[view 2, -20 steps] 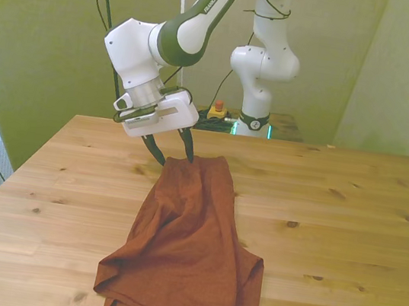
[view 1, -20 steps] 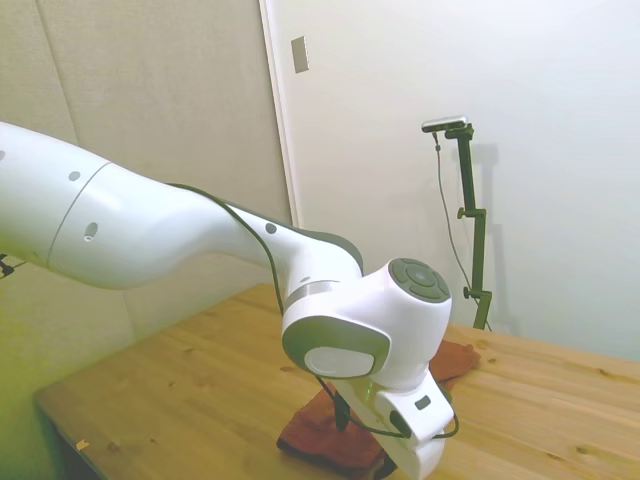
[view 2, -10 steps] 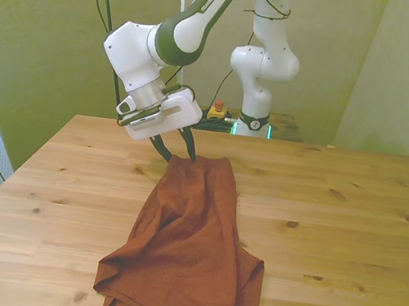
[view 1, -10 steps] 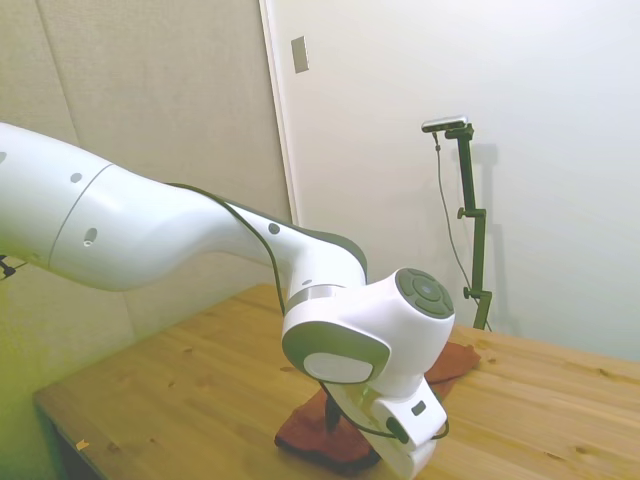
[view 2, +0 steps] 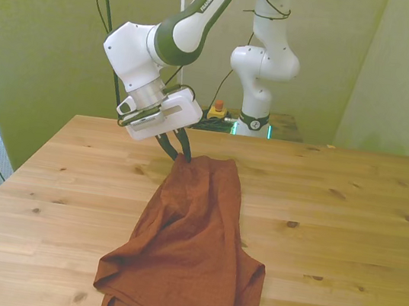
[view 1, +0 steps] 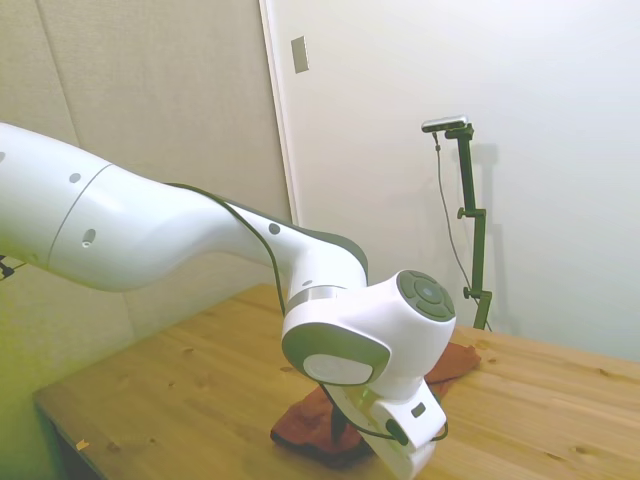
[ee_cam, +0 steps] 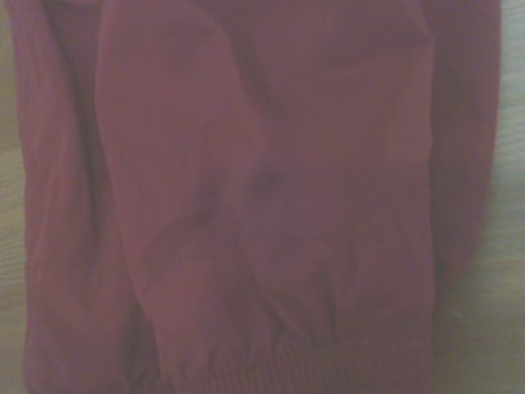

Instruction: Unfold the shorts

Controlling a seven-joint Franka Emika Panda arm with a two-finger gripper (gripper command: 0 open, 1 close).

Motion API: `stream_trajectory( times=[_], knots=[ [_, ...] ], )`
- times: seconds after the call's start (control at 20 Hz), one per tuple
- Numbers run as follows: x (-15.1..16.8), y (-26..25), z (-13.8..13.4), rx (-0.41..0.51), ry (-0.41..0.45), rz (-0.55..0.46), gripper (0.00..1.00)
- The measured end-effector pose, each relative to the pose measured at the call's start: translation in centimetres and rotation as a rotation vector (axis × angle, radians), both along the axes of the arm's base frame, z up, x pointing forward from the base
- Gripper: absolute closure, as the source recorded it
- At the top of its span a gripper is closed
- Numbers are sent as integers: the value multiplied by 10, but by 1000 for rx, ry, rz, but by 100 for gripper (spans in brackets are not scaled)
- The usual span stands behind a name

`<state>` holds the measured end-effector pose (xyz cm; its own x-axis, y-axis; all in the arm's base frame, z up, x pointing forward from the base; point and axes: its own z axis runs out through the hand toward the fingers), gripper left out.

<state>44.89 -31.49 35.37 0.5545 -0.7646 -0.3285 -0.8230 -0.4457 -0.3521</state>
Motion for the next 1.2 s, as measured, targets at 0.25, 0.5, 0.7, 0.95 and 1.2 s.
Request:
stream_trajectory(
  times=[0.25, 0.5, 0.7, 0.95, 1.2],
  knots=[
    [-1, -2, 6, -5, -9, -3, 100],
    [-2, 5, 21, -15, -34, 11, 100],
    [10, 47, 49, -24, -73, 82, 100],
    [20, 118, 69, -39, -93, 180, 100],
    [27, 156, 73, -52, -102, 257, 100]
  ],
)
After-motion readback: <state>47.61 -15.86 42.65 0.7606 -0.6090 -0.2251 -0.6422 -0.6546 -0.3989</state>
